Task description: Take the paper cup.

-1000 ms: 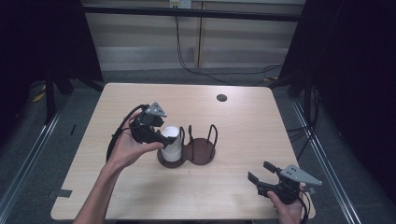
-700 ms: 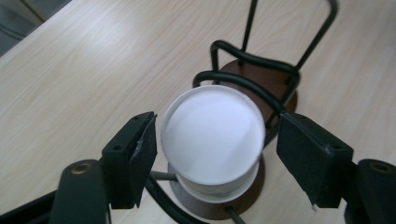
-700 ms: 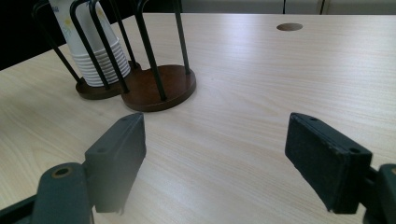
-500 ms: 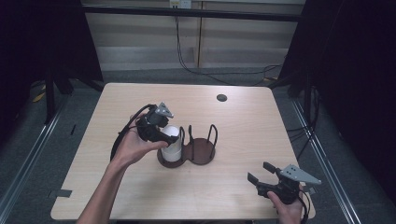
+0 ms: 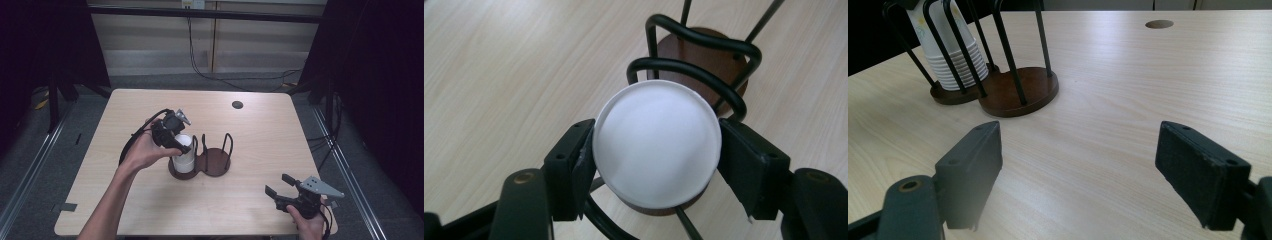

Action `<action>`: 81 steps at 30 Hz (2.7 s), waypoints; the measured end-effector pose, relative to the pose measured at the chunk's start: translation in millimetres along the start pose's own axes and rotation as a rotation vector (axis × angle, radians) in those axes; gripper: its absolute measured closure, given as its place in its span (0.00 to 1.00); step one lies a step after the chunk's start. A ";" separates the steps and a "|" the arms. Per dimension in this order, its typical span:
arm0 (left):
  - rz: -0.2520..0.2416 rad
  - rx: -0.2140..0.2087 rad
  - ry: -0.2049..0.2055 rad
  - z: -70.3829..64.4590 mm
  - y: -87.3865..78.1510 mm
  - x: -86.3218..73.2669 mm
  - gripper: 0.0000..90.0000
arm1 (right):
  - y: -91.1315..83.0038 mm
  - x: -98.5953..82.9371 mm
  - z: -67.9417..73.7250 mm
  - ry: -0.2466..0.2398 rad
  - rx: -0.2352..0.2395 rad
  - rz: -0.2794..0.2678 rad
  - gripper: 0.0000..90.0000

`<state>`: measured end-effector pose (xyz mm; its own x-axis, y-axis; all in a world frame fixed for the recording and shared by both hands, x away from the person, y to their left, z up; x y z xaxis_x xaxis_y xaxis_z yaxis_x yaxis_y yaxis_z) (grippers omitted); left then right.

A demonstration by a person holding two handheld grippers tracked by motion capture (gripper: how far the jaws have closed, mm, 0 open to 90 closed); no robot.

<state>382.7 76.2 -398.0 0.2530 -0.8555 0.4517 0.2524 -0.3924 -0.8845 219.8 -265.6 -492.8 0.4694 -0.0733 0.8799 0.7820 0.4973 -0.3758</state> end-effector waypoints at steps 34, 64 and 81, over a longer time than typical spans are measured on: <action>0.047 -0.036 0.026 -1.2 0.0 4.7 0.39 | -0.4 -0.1 -1.1 0.013 -0.003 0.001 0.20; -0.008 -0.027 -0.004 2.5 -12.7 6.7 0.39 | -0.1 -0.6 -0.6 0.017 0.002 0.007 0.20; -0.026 -0.023 -0.035 6.0 -17.4 5.3 0.39 | -0.1 -0.6 -0.9 0.017 0.001 0.008 0.20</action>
<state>385.2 80.5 -379.5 0.2794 -0.8327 0.4780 0.2378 -0.4224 -0.8747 219.9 -266.4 -493.6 0.4822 -0.0838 0.8720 0.7777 0.4992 -0.3821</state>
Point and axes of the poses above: each handheld gripper's, and its own axes: y roughly forward along the jaws, x roughly out of its top, z roughly to its left, the point moved 4 cm from there along y, roughly forward along the jaws, and after that the axes turned 7 degrees about y, right-handed, at the moved point
